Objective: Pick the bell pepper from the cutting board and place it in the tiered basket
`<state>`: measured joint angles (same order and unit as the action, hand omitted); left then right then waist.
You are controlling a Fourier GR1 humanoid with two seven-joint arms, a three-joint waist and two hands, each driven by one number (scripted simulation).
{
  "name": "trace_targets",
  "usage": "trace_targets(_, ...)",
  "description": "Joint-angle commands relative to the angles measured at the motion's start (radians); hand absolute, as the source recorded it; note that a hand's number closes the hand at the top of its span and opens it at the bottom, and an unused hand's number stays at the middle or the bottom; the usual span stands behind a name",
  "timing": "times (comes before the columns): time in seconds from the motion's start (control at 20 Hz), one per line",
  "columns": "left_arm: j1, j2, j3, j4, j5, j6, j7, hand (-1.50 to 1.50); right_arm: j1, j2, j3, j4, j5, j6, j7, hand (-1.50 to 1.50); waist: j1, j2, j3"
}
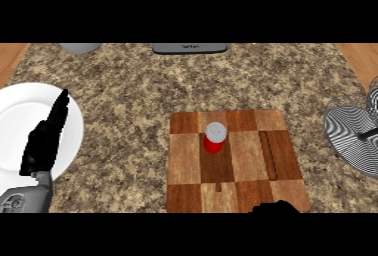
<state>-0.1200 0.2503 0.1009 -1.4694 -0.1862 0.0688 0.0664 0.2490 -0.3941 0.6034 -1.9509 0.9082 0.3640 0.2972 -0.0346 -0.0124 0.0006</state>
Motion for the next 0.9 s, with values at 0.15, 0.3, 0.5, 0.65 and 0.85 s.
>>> trace_targets(0.15,0.024,0.028,0.022,-0.041,0.012,-0.017,0.021,0.0,0.341,-0.303,-0.092,-0.323,-0.099,-0.185,-0.305,1.5,-0.016,-0.002,0.001)
trace_targets(0.3,0.061,0.006,0.023,-0.037,0.013,0.0,-0.017,0.0,0.418,-0.239,-0.158,-0.436,-0.221,-0.272,-0.345,1.5,-0.03,-0.004,0.001)
trace_targets(0.5,0.042,0.019,0.023,-0.042,0.002,0.0,0.013,0.0,0.463,-0.213,-0.292,-0.569,-0.315,-0.356,-0.402,1.5,-0.034,-0.003,0.002)
trace_targets(0.65,0.02,0.013,0.036,-0.03,0.019,0.0,0.008,0.0,0.487,-0.204,-0.354,-0.634,-0.389,-0.367,-0.447,1.5,-0.04,-0.001,0.0)
trace_targets(0.85,0.012,0.047,0.052,-0.017,0.03,-0.031,0.001,0.0,0.466,-0.171,-0.49,-0.632,-0.455,-0.395,-0.453,1.5,-0.023,0.006,-0.001)
